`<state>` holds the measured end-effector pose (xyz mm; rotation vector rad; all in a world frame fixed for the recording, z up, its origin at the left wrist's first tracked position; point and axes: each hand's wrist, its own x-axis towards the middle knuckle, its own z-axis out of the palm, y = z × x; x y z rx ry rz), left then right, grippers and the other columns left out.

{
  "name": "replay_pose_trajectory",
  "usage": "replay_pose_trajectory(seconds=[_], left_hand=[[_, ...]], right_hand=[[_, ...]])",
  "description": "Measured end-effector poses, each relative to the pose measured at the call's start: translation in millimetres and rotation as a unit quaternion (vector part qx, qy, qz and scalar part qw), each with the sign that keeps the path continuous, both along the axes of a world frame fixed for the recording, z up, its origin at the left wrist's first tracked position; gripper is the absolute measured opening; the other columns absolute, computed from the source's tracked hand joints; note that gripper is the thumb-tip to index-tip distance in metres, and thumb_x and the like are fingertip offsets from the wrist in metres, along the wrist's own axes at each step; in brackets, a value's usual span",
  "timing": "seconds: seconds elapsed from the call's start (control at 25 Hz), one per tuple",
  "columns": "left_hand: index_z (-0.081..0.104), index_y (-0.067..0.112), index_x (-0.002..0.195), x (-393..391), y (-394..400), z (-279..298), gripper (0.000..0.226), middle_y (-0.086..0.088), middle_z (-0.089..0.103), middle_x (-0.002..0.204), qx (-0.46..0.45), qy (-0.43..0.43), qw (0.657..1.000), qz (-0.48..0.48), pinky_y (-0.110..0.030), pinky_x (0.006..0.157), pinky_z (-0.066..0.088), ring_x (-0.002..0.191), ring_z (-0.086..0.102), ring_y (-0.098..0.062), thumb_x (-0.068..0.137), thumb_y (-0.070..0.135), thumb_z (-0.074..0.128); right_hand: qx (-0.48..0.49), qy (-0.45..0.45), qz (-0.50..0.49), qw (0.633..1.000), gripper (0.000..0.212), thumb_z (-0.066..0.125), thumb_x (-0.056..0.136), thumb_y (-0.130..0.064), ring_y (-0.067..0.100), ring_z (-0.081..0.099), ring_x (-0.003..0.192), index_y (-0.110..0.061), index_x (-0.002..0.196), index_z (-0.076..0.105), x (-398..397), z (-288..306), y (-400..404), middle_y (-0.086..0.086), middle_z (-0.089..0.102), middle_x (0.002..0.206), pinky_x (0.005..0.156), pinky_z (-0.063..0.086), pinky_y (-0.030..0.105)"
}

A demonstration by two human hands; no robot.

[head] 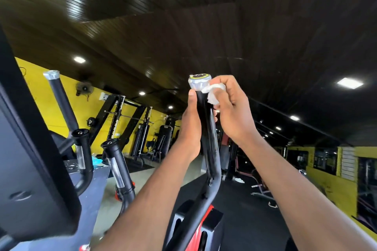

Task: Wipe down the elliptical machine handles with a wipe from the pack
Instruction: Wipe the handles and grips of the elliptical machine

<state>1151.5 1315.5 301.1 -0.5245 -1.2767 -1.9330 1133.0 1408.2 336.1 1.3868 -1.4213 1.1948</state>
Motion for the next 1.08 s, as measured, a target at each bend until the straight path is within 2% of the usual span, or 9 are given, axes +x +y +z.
replay_pose_trajectory(seconds=[0.08,0.2,0.36,0.48,0.56,0.68,0.84,0.96,1.08], left_hand=[[0.073,0.030,0.100,-2,-5,-1,0.058,-0.005,0.073,0.112,0.005,-0.002,1.000,-0.013,-0.045,0.107,0.045,0.109,0.066,-0.016,0.096,0.064,0.027],[0.068,0.018,0.116,0,-8,-3,0.076,-0.011,0.071,0.118,0.023,0.001,0.999,-0.023,-0.046,0.112,0.039,0.118,0.062,-0.021,0.090,0.074,0.024],[0.073,0.026,0.098,5,-7,-2,0.072,-0.007,0.075,0.106,0.023,0.009,0.999,-0.032,-0.040,0.103,0.047,0.110,0.067,-0.019,0.091,0.072,0.018],[0.073,0.028,0.096,11,-4,0,0.071,-0.005,0.075,0.103,-0.012,0.003,0.999,-0.033,-0.034,0.096,0.051,0.105,0.069,-0.015,0.090,0.073,0.018],[0.070,0.029,0.108,11,-3,2,0.069,-0.002,0.074,0.108,-0.021,0.007,1.000,-0.022,-0.036,0.104,0.047,0.109,0.067,-0.012,0.090,0.075,0.021],[0.062,0.034,0.125,9,-3,5,0.079,0.001,0.069,0.123,-0.033,0.002,0.999,-0.013,-0.042,0.111,0.040,0.121,0.060,-0.013,0.080,0.086,0.024],[0.067,0.037,0.115,8,-4,7,0.070,0.001,0.072,0.115,-0.036,0.002,0.999,-0.015,-0.041,0.102,0.049,0.111,0.066,-0.010,0.085,0.080,0.021],[0.075,0.040,0.088,13,0,7,0.065,0.005,0.075,0.100,-0.028,0.003,0.999,-0.039,-0.038,0.099,0.051,0.100,0.069,-0.009,0.092,0.071,0.017],[0.074,0.042,0.082,13,0,7,0.064,0.007,0.075,0.097,-0.011,-0.009,0.999,-0.033,-0.039,0.102,0.050,0.102,0.068,-0.011,0.091,0.072,0.019]], right_hand=[[0.032,0.114,-0.069,0.991,0.016,0.045,0.094,-0.011,0.008,0.055,0.066,-0.015,0.099,0.059,1,-10,-2,-0.007,0.063,0.087,0.060,0.046,0.030],[0.009,0.301,-0.239,0.923,0.016,0.048,0.089,-0.015,0.018,0.057,0.066,-0.018,0.099,0.060,-6,-18,-4,-0.001,0.067,0.084,0.058,0.049,0.035],[-0.007,0.378,-0.287,0.880,0.018,0.050,0.087,-0.014,0.021,0.050,0.062,-0.013,0.091,0.068,1,-5,-15,0.001,0.064,0.075,0.053,0.043,0.037],[0.028,0.378,-0.272,0.885,0.017,0.049,0.082,-0.013,0.020,0.047,0.061,-0.014,0.082,0.066,-5,-11,-8,-0.001,0.062,0.073,0.053,0.043,0.040],[0.002,0.339,-0.263,0.904,0.022,0.045,0.084,-0.011,0.021,0.050,0.064,-0.014,0.088,0.066,2,-5,-11,0.001,0.064,0.078,0.056,0.045,0.042],[-0.019,0.287,-0.305,0.908,0.039,0.036,0.089,-0.013,0.023,0.056,0.078,-0.015,0.121,0.057,11,0,-18,0.003,0.067,0.099,0.065,0.047,0.041],[-0.047,0.172,-0.227,0.957,0.033,0.036,0.099,-0.021,0.011,0.051,0.095,-0.014,0.126,0.055,13,9,-18,0.003,0.051,0.116,0.077,0.049,0.028],[-0.002,-0.091,-0.031,0.995,0.030,0.041,0.099,-0.028,0.012,0.061,0.093,-0.017,0.105,0.068,19,33,-32,-0.001,0.068,0.102,0.089,0.050,0.029],[0.011,-0.386,0.121,0.915,0.029,0.050,0.092,-0.033,0.022,0.064,0.078,-0.015,0.087,0.071,25,50,-38,0.004,0.070,0.077,0.093,0.052,0.040]])
